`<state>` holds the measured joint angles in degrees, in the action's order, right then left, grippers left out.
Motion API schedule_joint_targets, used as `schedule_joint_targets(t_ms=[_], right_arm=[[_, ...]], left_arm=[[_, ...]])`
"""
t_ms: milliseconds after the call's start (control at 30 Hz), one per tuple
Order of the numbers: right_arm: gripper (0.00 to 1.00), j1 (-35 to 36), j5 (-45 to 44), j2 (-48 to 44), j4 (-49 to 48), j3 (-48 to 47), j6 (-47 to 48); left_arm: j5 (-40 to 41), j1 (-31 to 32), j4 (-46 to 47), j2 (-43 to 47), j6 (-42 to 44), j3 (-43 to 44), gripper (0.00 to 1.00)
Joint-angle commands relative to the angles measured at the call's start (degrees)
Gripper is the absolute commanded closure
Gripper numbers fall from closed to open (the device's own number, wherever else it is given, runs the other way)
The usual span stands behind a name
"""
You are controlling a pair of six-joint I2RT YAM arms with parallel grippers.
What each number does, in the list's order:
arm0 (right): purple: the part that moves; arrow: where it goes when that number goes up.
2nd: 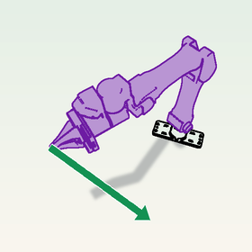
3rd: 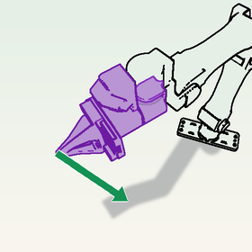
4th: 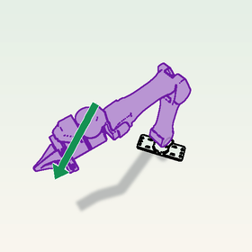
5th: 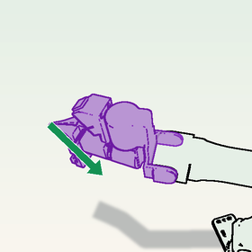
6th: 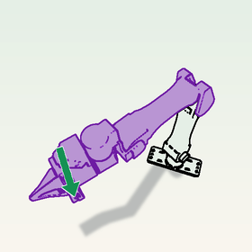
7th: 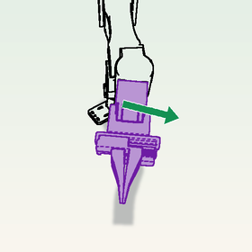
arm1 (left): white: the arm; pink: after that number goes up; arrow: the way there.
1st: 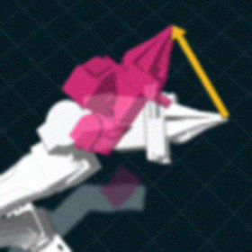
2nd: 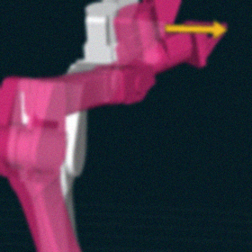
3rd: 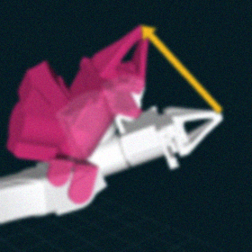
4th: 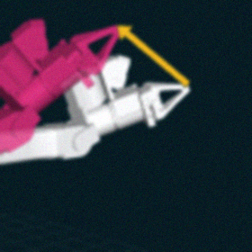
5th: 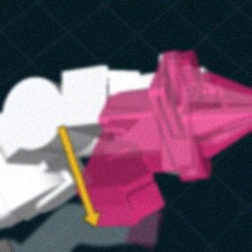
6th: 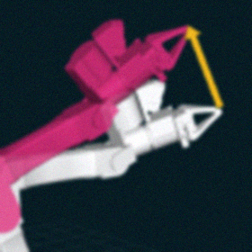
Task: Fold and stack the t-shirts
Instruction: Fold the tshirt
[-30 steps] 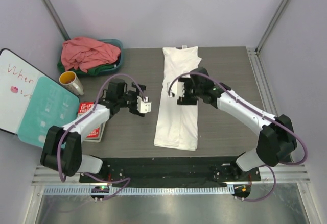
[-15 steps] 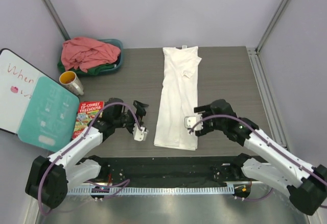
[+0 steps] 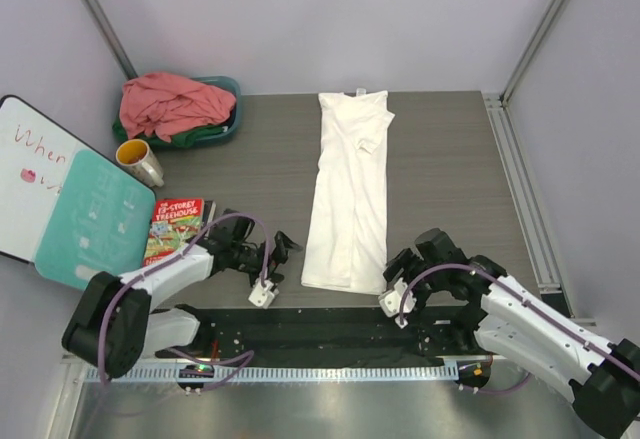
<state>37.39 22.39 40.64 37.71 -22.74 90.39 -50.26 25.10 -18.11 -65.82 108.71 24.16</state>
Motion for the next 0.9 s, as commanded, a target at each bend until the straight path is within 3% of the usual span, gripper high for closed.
schedule_joint_targets(t_ms=[0, 167, 433, 600, 867], right_arm=[[0.27, 0.23, 9.86, 1.54, 3.94, -1.08, 6.55], [0.27, 0.23, 12.76, 2.77, 5.27, 1.29, 9.54], [0.29, 0.23, 7.58, 6.11, -10.63, 7.54, 3.93], [0.31, 0.23, 4.59, 8.75, -19.76, 9.11, -0.12], [0.32, 0.23, 4.41, 12.88, -22.68, 8.24, -1.18]], left_arm=[[-9.94, 0.12, -7.64, -6.58, 19.42, 3.43, 0.0], [-11.09, 0.91, -9.75, -12.04, 24.18, 5.37, 0.0], [-8.45, 1.18, -8.35, -14.07, 23.92, 6.08, 0.0], [-6.0, 1.18, -5.71, -12.93, 22.6, 5.55, 0.0], [-4.67, 1.61, 3.52, -14.95, 13.21, 6.95, 0.04]])
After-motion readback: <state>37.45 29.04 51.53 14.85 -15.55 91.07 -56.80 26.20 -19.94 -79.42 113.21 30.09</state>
